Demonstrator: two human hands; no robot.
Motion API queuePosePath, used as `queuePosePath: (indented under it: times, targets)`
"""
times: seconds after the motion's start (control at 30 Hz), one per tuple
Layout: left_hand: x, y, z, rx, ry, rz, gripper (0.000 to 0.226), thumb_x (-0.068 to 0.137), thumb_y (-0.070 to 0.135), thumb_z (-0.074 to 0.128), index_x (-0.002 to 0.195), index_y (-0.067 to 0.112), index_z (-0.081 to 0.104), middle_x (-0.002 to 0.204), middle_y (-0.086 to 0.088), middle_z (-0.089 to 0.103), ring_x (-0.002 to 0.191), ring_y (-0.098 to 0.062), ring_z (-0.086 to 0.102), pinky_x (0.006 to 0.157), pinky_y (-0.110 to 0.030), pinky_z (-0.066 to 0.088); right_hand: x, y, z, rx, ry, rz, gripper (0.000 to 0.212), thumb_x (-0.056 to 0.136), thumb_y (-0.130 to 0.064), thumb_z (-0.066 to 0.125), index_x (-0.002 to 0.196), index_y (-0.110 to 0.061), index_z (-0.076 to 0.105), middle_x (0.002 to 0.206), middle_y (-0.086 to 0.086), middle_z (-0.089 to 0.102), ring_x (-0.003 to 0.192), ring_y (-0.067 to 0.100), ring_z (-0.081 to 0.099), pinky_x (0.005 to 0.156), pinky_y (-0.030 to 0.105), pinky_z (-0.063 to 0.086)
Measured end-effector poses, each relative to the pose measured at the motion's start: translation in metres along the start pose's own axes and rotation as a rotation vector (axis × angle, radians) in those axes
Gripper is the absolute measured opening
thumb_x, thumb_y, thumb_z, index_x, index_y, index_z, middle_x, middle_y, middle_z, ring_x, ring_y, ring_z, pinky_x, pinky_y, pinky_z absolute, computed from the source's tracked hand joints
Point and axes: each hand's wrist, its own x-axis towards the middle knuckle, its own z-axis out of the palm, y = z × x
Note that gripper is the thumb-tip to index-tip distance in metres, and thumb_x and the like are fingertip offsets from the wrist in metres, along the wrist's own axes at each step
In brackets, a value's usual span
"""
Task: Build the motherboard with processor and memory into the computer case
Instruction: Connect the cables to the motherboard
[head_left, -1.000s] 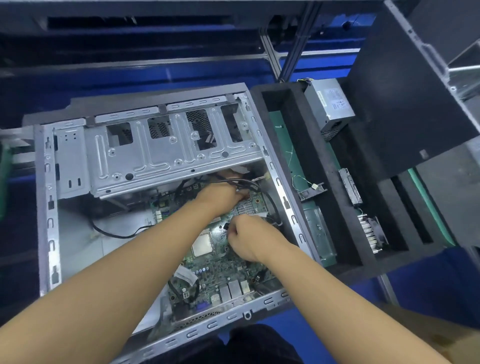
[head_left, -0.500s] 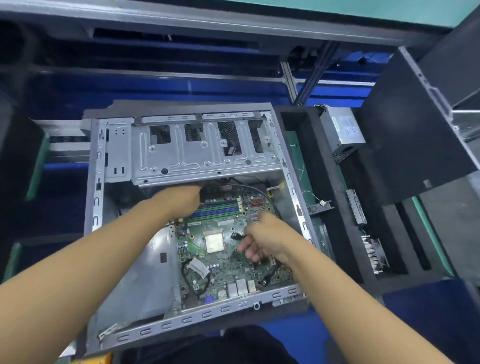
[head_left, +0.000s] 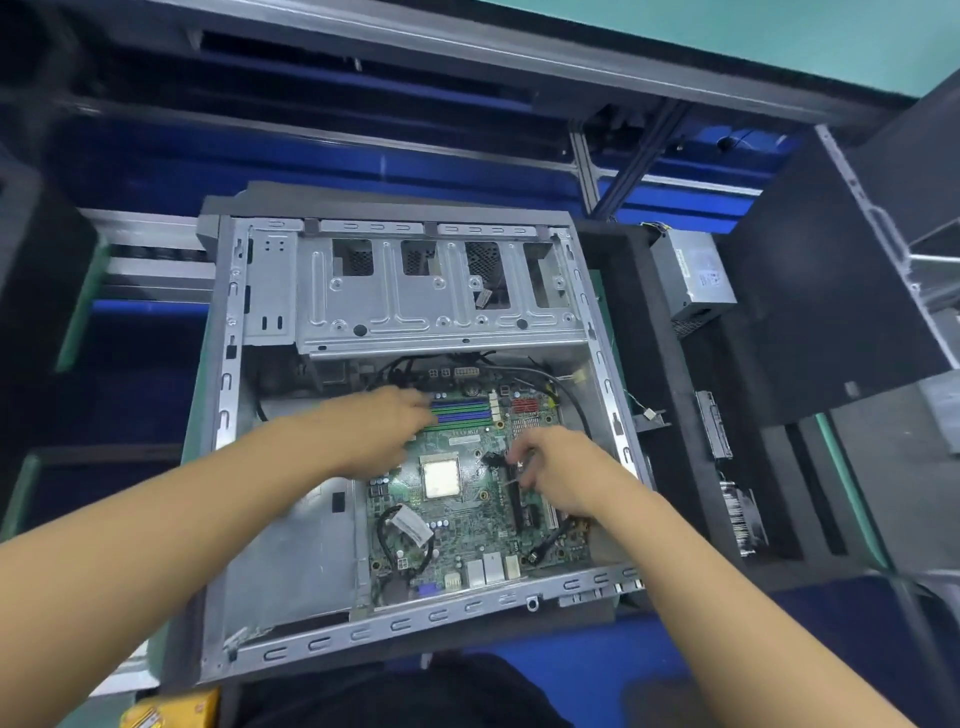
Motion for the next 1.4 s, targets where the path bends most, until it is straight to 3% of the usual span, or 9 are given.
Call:
queuePosePath:
  times: [0.1,0.2,0.37,0.47,0.67,0.9,1.13,1.27,1.4]
  targets:
    - [-0.014,0.012,0.007,-0.083,-0.106,0.131,0.03,0.088,0.033,0.065,0.118,0.034,0.061,0.114,0.01,0.06,0.104,-0.011,0.057,0.092,-0.033,0.049,-0.002,-0.007,0.0,-0.39,-0.066,-0.054,0.045,0.09,0.012,0.047,0.12,-0.016,0.066,0.125,0.007,0.065,0.109,0.025,0.064,0.091,0.033,0.053]
    - [-0.022,0.013,0.017,-0.141,-0.26,0.121,0.026,0.081,0.036,0.073,0.105,0.041,0.063,0.091,0.02,0.062,0.09,-0.009,0.06,0.078,-0.034,0.05,-0.003,-0.009,0.004,-0.617,-0.198,-0.084,0.044,0.09,0.01,0.051,0.123,-0.017,0.065,0.129,0.006,0.062,0.111,0.026,0.063,0.094,0.038,0.054]
    - [-0.022,0.008,0.02,-0.173,-0.241,0.108,0.011,0.081,0.036,0.074,0.08,0.033,0.063,0.071,0.018,0.059,0.07,-0.001,0.053,0.062,-0.026,0.043,-0.005,-0.001,0.011,-0.975,-0.289,-0.079,0.034,0.095,0.001,0.056,0.126,-0.011,0.06,0.127,0.008,0.064,0.114,0.03,0.062,0.102,0.048,0.049]
    - [-0.021,0.009,0.021,-0.173,-0.265,0.081,0.015,0.078,0.033,0.078,0.072,0.032,0.064,0.066,0.019,0.058,0.066,0.002,0.052,0.06,-0.024,0.041,-0.009,0.001,0.013,-1.085,-0.274,-0.127,0.037,0.095,-0.002,0.059,0.13,-0.012,0.054,0.128,0.008,0.064,0.116,0.03,0.061,0.106,0.049,0.045]
    - [-0.022,0.008,0.018,-0.139,-0.339,0.018,0.016,0.076,0.027,0.08,0.073,0.03,0.065,0.066,0.019,0.056,0.068,-0.004,0.053,0.061,-0.026,0.043,-0.012,0.008,0.016,-1.135,-0.209,-0.145,0.048,0.096,0.007,0.052,0.141,-0.007,0.047,0.127,0.013,0.063,0.115,0.033,0.063,0.097,0.046,0.054]
    - [-0.022,0.007,0.018,-0.141,-0.383,-0.02,0.012,0.076,0.028,0.079,0.081,0.029,0.068,0.065,0.019,0.057,0.067,-0.003,0.054,0.063,-0.025,0.043,-0.008,0.008,0.017,-1.24,-0.197,-0.149,0.019,0.096,0.002,0.057,0.114,0.0,0.064,0.114,0.011,0.067,0.107,0.029,0.063,0.089,0.041,0.057]
    - [-0.02,0.004,0.02,-0.172,-0.395,-0.052,0.011,0.08,0.03,0.075,0.079,0.029,0.065,0.079,0.011,0.07,0.065,-0.006,0.057,0.058,-0.023,0.043,-0.003,0.01,0.021,-1.318,-0.18,-0.17,0.018,0.095,0.002,0.06,0.113,-0.002,0.063,0.102,0.006,0.066,0.096,0.028,0.067,0.072,0.039,0.053]
    - [-0.019,0.003,0.021,-0.191,-0.409,-0.06,0.012,0.081,0.03,0.075,0.079,0.029,0.063,0.08,0.01,0.07,0.068,-0.009,0.058,0.064,-0.026,0.046,-0.003,0.012,0.018,-1.31,-0.169,-0.21,0.02,0.097,-0.001,0.059,0.116,-0.004,0.063,0.099,0.005,0.064,0.095,0.025,0.065,0.076,0.037,0.049]
    - [-0.018,0.003,0.022,-0.195,-0.399,-0.059,0.012,0.082,0.031,0.074,0.082,0.03,0.063,0.077,0.013,0.064,0.07,-0.009,0.057,0.061,-0.024,0.044,-0.006,0.017,0.02,-1.299,-0.109,-0.262,0.032,0.097,-0.005,0.057,0.129,-0.007,0.056,0.124,0.012,0.061,0.111,0.028,0.06,0.092,0.039,0.046]
